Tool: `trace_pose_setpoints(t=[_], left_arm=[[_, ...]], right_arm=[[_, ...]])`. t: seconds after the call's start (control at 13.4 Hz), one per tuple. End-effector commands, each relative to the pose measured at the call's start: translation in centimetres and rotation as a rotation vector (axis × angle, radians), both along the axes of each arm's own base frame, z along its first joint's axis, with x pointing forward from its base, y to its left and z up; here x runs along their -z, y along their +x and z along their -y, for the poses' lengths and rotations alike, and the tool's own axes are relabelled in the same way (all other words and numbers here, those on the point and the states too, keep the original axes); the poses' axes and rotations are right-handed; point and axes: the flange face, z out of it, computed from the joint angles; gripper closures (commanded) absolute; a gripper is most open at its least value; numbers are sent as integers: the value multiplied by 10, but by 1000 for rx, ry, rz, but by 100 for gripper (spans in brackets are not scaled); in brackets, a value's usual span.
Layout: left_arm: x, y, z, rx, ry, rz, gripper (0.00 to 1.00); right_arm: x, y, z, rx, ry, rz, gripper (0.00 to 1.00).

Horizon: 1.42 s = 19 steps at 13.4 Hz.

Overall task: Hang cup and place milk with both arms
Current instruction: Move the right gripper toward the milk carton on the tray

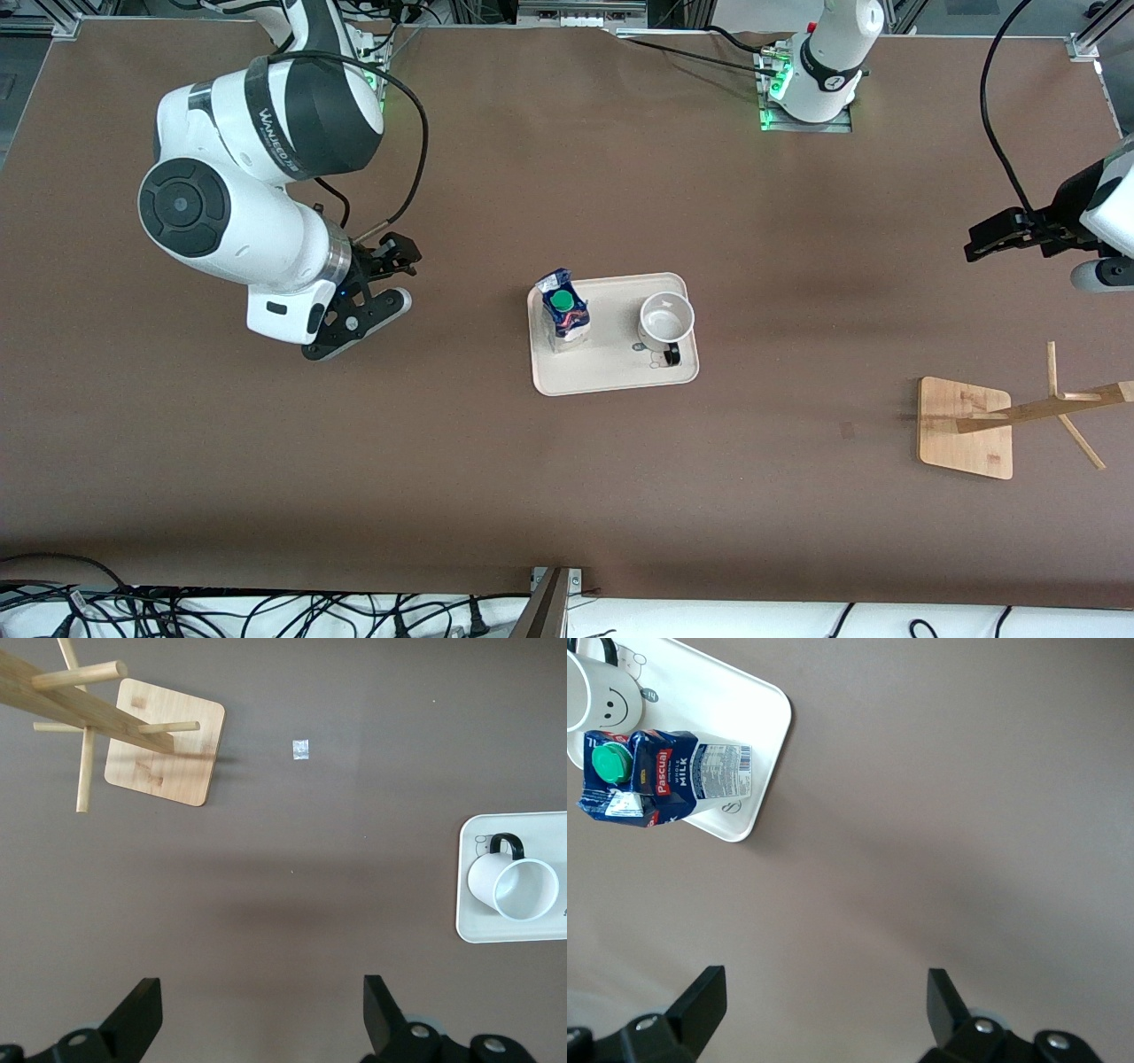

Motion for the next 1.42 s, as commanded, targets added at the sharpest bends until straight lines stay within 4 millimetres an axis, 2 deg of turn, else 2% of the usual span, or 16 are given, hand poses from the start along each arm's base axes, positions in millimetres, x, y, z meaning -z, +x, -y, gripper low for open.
trace_pose_setpoints(t=[0.0, 0.6, 0.82, 0.9, 0.97, 1.19, 1.34], left_arm=[[-5, 1, 2, -4, -7, 4, 0], [-5, 0, -1, -8, -6, 1, 0], [-5, 0, 0, -8, -8, 0, 0], [-6, 0, 0, -8, -8, 0, 0], [-6, 0, 0, -8, -8, 0, 0], [-6, 0, 0, -8, -8, 0, 0], [-6, 0, 3, -4, -8, 0, 0]], right_arm=[[0, -1, -4, 12, 20, 1, 0], [2, -2, -7, 96, -2, -8, 0], [-6, 12, 32, 156, 10, -2, 0], [-6, 10, 26, 147, 9, -3, 0], [-4, 5, 12, 129, 8, -3, 0], [9, -18, -67, 170, -15, 42, 0], [21, -28, -99, 208, -32, 54, 0]])
